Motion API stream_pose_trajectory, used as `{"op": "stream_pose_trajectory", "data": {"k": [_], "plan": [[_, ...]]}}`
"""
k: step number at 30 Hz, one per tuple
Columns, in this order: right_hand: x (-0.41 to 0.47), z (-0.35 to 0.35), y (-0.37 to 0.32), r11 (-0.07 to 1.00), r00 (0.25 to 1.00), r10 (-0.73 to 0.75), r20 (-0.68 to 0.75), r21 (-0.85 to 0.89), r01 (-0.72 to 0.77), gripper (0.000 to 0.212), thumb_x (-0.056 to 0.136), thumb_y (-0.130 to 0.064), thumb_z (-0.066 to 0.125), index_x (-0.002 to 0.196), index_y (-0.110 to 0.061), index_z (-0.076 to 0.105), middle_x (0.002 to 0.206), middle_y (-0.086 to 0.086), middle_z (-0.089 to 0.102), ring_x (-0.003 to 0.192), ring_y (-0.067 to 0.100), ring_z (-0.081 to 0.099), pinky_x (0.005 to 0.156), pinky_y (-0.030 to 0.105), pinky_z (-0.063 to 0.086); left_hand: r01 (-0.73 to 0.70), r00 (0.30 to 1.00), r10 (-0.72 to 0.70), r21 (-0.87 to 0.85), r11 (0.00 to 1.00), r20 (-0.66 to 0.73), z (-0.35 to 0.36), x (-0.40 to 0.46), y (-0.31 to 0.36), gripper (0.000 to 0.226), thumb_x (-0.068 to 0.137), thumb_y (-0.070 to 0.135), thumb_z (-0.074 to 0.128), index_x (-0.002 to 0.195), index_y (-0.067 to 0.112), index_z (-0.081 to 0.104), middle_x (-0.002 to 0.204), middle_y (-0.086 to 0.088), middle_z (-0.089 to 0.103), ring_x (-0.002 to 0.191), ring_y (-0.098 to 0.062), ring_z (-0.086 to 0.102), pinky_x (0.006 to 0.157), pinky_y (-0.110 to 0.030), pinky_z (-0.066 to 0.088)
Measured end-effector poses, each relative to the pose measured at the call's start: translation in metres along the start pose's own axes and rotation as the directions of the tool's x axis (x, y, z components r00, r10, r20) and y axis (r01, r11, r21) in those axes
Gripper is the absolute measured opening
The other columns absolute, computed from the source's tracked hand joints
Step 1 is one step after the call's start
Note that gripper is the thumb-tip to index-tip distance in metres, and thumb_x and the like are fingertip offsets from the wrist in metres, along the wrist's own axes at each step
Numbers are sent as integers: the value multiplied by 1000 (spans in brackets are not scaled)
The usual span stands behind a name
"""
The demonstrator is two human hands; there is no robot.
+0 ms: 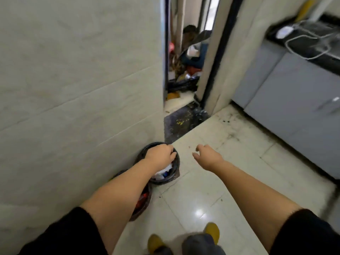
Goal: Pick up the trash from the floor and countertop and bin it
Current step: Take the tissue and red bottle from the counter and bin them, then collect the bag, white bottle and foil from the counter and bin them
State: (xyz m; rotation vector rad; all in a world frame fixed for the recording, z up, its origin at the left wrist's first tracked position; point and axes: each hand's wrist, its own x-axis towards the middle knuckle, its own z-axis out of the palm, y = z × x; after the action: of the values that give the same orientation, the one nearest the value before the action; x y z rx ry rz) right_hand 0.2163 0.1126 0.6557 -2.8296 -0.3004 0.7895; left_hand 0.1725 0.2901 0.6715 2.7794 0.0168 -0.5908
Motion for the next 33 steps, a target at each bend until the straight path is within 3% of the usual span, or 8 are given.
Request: {"op": "stream_pose_trajectory", "data": {"k": [7, 16, 22, 33], "plan": [[-75, -52, 190, 944, 947, 306, -101, 162, -287, 43, 99, -41, 33, 129, -13, 45, 132, 14, 48, 116, 34, 53, 96, 42, 45, -304, 952, 297, 141, 942, 70, -3, 53, 196, 39, 99, 38, 37, 118, 13, 58, 118, -11, 64, 105, -31, 62, 84, -36, 49], [-209, -90, 464, 761, 769, 623, -143, 335, -555, 42, 99, -37, 32, 129, -10, 47, 134, 15, 49, 121, 33, 51, 97, 39, 42, -562, 827, 533, 209, 800, 179, 57, 81, 507, 39, 98, 37, 37, 120, 12, 57, 123, -16, 63, 113, -34, 59, 92, -39, 47], [-281, -105, 585, 620, 620, 763, -182, 480, -621, 39, 99, -33, 37, 124, -6, 48, 129, 19, 50, 117, 37, 52, 97, 42, 43, -742, 668, 701, 290, 604, 251, 93, 69, 670, 38, 97, 36, 38, 120, 11, 56, 127, -13, 62, 117, -32, 57, 92, -38, 46], [-320, -132, 766, 371, 380, 917, -124, 618, -693, 39, 98, -39, 37, 126, -12, 48, 127, 13, 49, 113, 33, 55, 96, 46, 47, -875, 471, 807, 309, 374, 356, 134, 140, 884, 38, 98, 38, 39, 121, 12, 55, 126, -14, 62, 117, -31, 58, 92, -40, 48]]}}
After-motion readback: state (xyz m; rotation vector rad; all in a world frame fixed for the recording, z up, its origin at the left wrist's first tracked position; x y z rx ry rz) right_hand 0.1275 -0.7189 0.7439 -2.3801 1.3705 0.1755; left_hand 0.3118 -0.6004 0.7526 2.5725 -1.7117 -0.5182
